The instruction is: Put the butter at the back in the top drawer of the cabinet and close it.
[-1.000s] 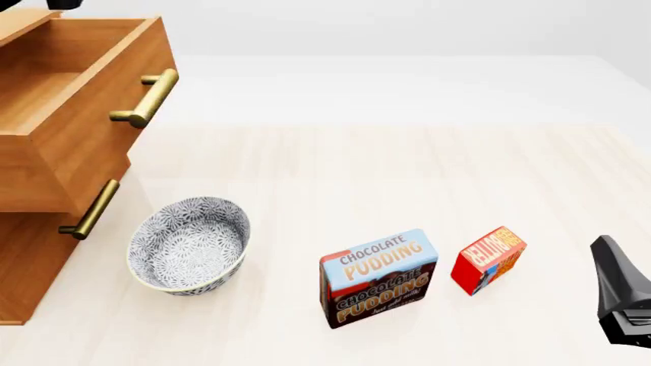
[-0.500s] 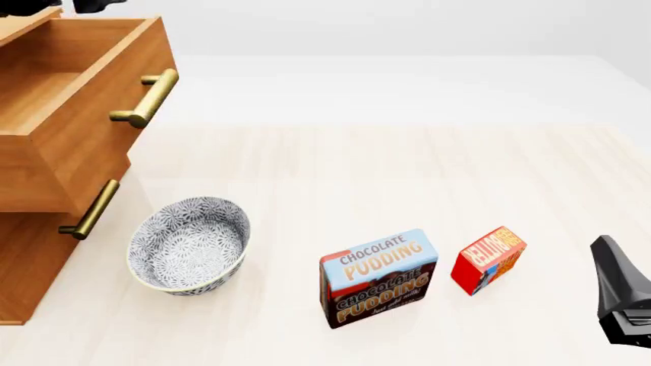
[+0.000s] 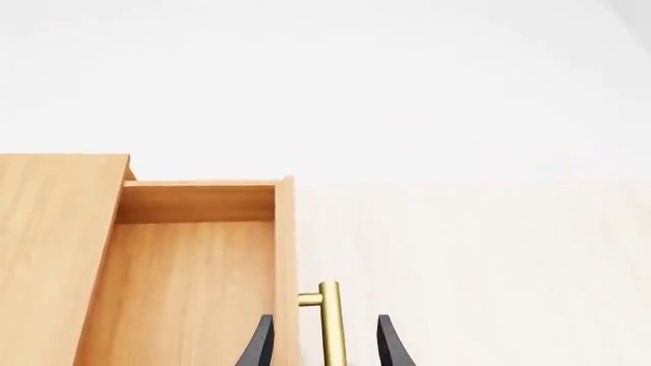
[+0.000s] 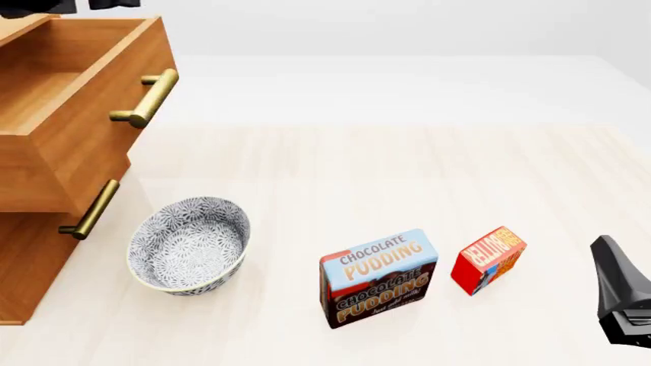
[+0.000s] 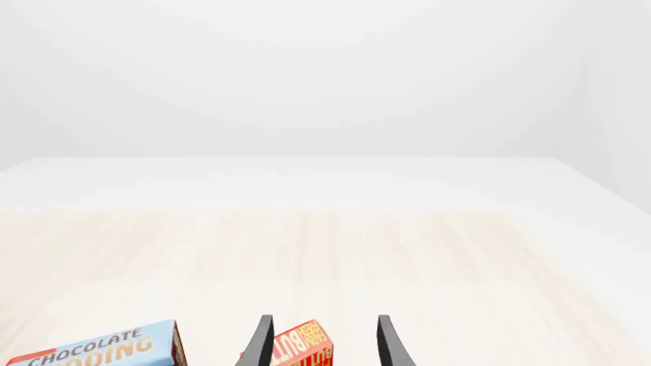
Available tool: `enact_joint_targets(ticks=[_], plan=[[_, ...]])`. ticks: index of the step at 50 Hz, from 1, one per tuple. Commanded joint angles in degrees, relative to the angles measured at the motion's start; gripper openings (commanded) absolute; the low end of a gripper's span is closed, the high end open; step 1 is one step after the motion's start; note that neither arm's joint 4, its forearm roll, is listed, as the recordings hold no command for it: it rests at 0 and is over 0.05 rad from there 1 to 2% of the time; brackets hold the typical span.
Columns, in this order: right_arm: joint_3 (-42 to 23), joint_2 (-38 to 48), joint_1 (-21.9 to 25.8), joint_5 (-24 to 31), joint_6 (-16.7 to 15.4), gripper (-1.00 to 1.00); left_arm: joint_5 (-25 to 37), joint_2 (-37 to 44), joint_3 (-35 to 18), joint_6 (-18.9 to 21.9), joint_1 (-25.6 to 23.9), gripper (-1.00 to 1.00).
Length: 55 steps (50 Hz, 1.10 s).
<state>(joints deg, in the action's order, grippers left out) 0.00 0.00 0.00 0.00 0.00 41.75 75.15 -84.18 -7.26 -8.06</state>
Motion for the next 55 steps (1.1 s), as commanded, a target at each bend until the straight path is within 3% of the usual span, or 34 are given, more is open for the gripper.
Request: enact_joint_targets(ticks=[1,23,55], plan=[[0.0,0.0,0.0,0.0,0.0,1.0,4.6,0.9,-2.8,-0.3,1.0,1.0],[0.0,0.0,0.0,0.0,0.0,1.0,7.2,2.0,-5.3,-0.6,2.5,1.0],[0.0,0.0,0.0,0.0,0.0,1.0,6.2,5.2,-3.1,-1.5,2.9,1.0]])
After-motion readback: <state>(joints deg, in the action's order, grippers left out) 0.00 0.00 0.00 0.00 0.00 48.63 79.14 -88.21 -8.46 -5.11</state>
